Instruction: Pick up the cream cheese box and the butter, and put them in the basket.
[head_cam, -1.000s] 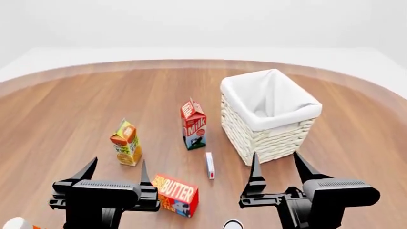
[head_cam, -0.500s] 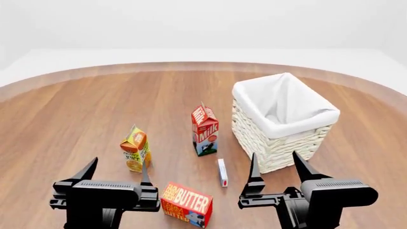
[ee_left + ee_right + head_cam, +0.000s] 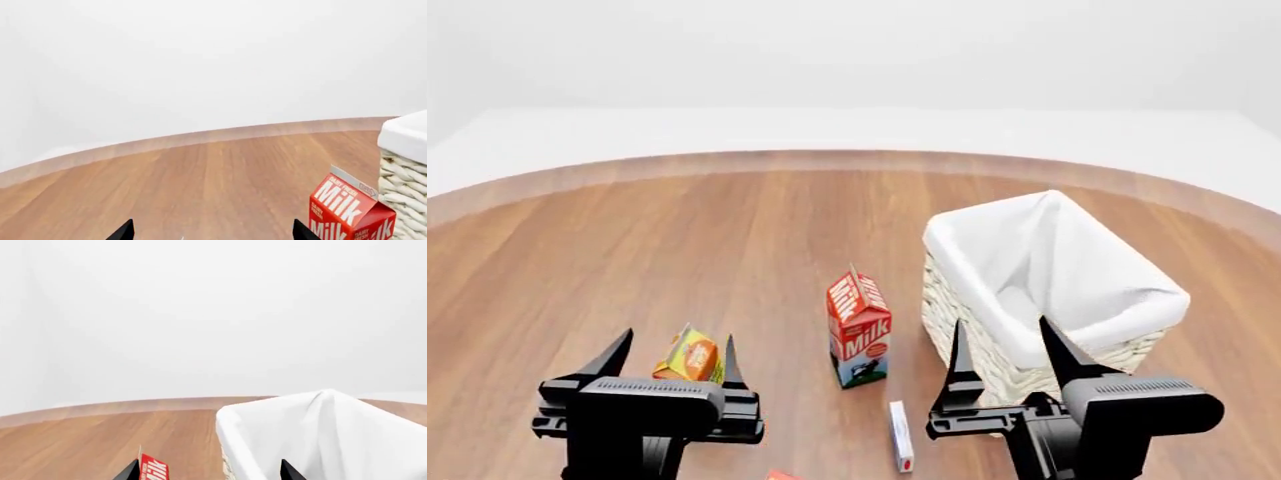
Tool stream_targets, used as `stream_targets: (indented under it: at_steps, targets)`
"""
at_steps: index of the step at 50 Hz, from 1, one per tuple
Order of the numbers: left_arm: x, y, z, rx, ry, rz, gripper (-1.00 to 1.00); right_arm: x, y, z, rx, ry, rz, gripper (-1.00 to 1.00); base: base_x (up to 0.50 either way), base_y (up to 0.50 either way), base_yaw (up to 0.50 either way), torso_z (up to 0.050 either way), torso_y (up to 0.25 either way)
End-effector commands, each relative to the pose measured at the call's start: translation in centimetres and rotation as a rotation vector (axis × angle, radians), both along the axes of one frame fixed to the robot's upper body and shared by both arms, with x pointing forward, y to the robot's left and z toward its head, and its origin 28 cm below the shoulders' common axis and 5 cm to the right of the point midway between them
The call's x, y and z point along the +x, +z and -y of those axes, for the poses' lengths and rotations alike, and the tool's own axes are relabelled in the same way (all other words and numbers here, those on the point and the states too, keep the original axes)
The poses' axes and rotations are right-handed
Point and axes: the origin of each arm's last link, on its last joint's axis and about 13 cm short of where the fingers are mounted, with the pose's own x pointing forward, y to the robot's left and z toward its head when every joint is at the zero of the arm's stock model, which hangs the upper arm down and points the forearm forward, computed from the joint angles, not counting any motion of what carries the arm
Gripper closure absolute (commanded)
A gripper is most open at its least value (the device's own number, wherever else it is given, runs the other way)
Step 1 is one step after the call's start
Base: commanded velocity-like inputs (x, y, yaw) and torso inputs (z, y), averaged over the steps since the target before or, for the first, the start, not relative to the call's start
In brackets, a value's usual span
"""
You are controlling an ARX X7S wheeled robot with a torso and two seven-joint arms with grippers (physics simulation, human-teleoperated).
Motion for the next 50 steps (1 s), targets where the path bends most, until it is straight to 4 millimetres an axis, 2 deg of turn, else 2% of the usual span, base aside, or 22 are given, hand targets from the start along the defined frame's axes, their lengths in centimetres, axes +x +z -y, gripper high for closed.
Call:
stream_targets:
  at_steps: [1, 16, 18, 26, 34, 50]
  targets:
    - [0.0, -0.1, 0.0, 0.0, 0.0, -0.001, -1.0, 0.0, 0.0, -0.1, -0.017, -0.006, 0.002, -1.0, 0.0, 0.0, 0.0, 0.0, 0.0]
    - [0.0, 0.0, 0.0, -0.002, -0.001, -0.001, -1.0, 0.0, 0.1, -0.2, -0.026, -0.003, 0.003, -1.0, 0.0, 0.0, 0.0, 0.0, 0.0]
    - [0.0, -0.1, 0.0, -0.001, -0.002, -0.001, -1.0, -0.3, 0.2, -0.1, 0.014, 0.034, 0.0, -1.0, 0.0, 0.0, 0.0, 0.0, 0.0]
    - [0.0, 0.0, -0.1, -0.002, 0.002, 0.0, -1.0, 0.0, 0.0, -0.3, -0.022, 0.0, -0.026, -1.0, 0.25, 0.0, 0.0, 0.0, 0.0]
    - [-0.1, 0.1, -0.1, -0.002, 0.003, 0.002, -1.0, 0.5, 0.5, -0.4, -0.027, -0.007, -0.052, -1.0, 0.0, 0.0, 0.0, 0.0, 0.0]
    - [-0.2, 0.4, -0.2, -0.004, 0.002, 0.008, -1.0, 0.3, 2.1, -1.9, -0.057, 0.054, -0.098, -1.0, 0.0, 0.0, 0.0, 0.0, 0.0]
